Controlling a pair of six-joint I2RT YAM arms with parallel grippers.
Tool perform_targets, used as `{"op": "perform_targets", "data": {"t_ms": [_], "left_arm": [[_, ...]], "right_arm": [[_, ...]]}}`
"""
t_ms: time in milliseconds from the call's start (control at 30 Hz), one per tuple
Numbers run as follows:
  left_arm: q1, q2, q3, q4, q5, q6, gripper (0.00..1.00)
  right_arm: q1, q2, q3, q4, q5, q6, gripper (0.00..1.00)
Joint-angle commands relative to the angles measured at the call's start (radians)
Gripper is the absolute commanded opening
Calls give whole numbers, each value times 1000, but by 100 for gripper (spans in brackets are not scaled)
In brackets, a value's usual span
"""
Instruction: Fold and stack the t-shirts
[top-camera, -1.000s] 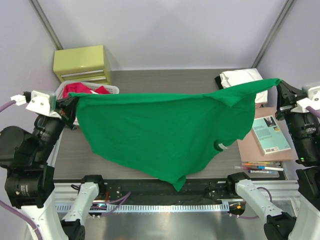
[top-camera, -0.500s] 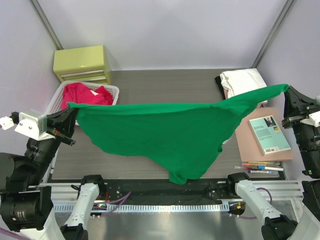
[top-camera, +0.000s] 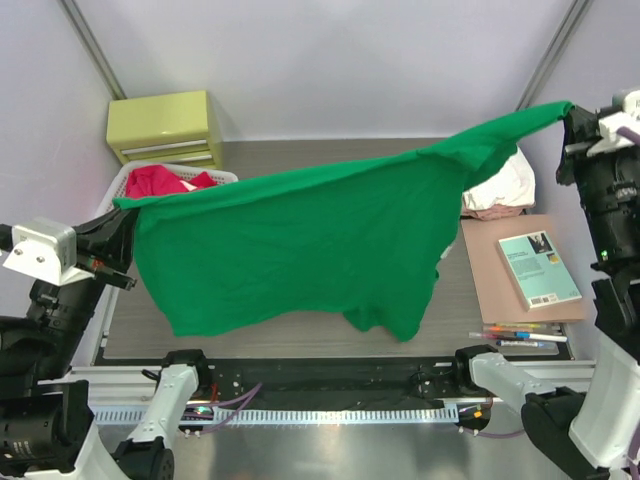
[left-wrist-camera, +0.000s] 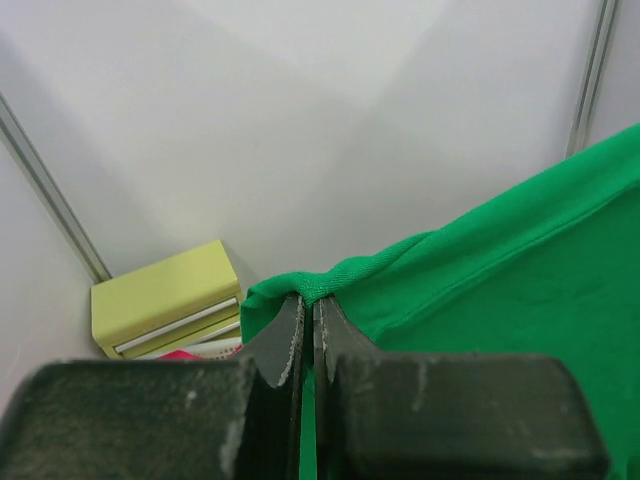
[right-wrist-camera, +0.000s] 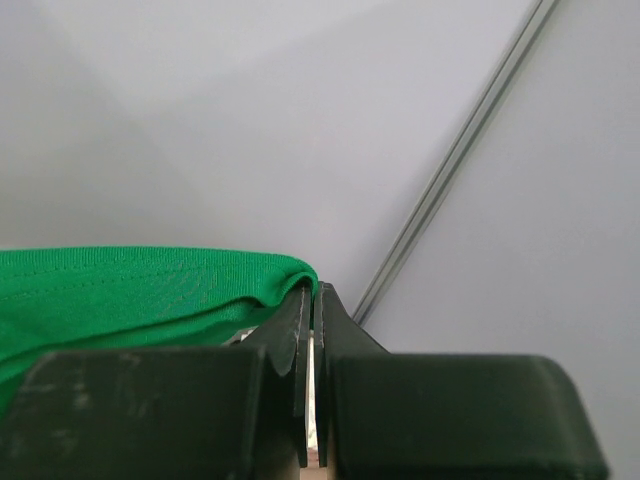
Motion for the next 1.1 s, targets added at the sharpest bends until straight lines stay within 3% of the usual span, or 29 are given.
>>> {"op": "perform_targets", "data": {"t_ms": [0,233,533,767,833,1067], "left_arm": [[11,40,15,-23,-70,34,0],[21,124,124,-32,-104,-2,0],[76,141,161,1,42,-86,0],[107,45,12,75,149,-149,0],[107,37,-6,87,175,-173,0],[113,86,-147,122,137,-180,0]], "right_arm": [[-13,69,108,54,91,-13,1],[-56,52,160,60,155,-56,1],[-111,9,226,65,128,-4,1],[-144,-54,178,23,57,45,1],[-212,-49,238,-7,21,55,1],[-226,38,200,-67,28,67,1]]}}
